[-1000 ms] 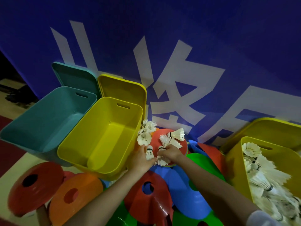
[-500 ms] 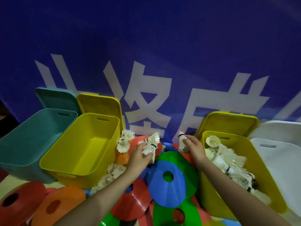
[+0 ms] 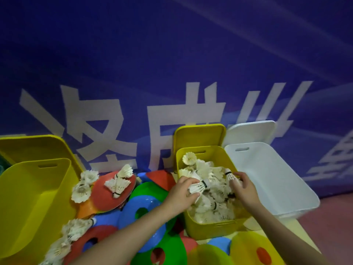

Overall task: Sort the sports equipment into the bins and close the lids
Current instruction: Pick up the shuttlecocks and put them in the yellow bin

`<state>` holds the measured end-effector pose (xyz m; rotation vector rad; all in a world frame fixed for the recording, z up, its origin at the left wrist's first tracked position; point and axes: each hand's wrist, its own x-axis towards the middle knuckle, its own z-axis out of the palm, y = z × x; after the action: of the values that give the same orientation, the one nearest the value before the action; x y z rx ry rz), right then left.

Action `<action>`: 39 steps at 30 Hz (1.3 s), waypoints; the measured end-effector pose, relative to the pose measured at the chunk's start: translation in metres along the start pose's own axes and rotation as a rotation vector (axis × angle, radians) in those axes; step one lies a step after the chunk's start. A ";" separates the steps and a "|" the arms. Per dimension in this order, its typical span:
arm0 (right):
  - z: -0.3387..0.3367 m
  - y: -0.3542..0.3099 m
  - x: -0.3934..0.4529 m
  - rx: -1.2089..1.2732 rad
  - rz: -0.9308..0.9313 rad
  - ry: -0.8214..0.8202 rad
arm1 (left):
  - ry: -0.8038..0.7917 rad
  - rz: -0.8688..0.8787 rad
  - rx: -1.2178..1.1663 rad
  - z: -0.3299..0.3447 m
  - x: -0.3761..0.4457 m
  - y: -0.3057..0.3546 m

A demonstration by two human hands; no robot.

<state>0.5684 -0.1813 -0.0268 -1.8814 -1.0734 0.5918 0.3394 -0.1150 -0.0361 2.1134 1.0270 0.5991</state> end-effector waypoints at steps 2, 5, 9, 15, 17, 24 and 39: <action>-0.009 0.010 0.006 0.003 -0.010 0.001 | -0.029 0.013 0.034 0.014 0.011 0.007; -0.017 0.019 0.022 0.049 -0.017 -0.011 | -0.046 0.015 0.068 0.028 0.029 0.016; -0.023 0.016 0.052 0.093 -0.070 -0.001 | -0.194 0.068 0.208 0.038 0.051 0.011; -0.012 0.017 0.090 0.043 -0.156 -0.006 | -0.314 0.109 0.704 0.045 0.050 -0.011; -0.001 0.015 0.099 -0.018 -0.210 -0.046 | -0.323 0.094 0.776 0.046 0.049 -0.006; 0.046 0.007 0.134 -0.163 -0.212 -0.135 | -0.497 0.031 0.721 0.051 0.049 0.011; 0.074 0.024 0.160 -0.686 -0.142 -0.374 | 0.234 -0.430 -0.123 0.031 0.025 -0.060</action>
<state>0.6077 -0.0167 -0.0835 -2.2901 -1.8118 0.5446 0.3449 -0.0798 -0.0989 1.6703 1.4829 0.6811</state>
